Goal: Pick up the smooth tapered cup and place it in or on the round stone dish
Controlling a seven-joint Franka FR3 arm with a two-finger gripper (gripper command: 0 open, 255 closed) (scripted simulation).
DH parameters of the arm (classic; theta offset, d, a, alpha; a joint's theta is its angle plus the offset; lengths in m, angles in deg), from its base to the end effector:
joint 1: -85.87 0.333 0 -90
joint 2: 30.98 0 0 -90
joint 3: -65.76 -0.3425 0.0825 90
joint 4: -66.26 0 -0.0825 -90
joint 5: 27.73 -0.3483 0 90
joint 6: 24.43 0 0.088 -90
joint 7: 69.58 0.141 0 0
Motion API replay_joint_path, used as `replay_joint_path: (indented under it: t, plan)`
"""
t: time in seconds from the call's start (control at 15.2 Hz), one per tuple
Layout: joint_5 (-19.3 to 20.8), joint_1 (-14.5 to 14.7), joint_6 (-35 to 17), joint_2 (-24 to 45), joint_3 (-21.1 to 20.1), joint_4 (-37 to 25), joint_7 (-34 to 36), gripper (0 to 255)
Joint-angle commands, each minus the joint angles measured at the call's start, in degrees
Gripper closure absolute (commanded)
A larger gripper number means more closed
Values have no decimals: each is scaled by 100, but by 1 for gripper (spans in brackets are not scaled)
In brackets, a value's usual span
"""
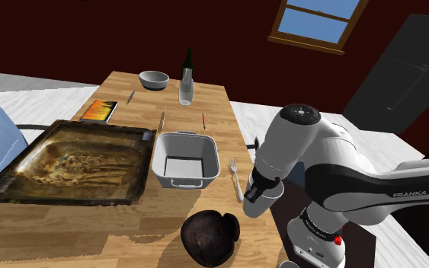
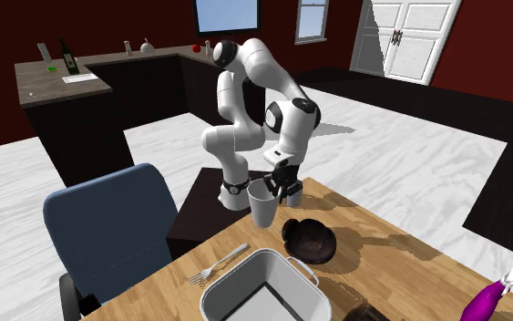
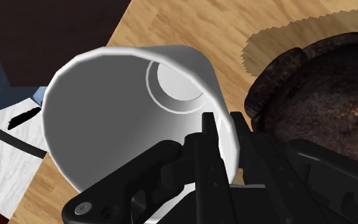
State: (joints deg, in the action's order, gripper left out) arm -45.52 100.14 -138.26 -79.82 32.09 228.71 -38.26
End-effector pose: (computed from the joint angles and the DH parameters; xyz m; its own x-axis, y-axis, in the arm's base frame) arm 0.1613 0.1930 0.3800 0.9985 -0.0342 0.0430 -0.0405 -0.9872 0.1544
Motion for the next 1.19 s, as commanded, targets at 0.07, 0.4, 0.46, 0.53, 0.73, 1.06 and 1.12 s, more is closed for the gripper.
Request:
replay_joint_path:
  t: [0.07,0.4,0.46,0.53,0.73,1.06,1.12]
  plan:
    - [92,-14,310,-147,134,-165,-42,255]
    - [224,-51,746,-288,302,-467,-83,255]
    - [249,-59,829,-309,334,-531,-91,255]
    - [275,-68,912,-328,365,-595,-99,255]
    - [349,-96,1152,-373,454,-795,-121,255]
    - [467,-146,1535,-409,590,-1146,-154,255]
    - [490,-156,1610,-411,616,-1219,-160,255]
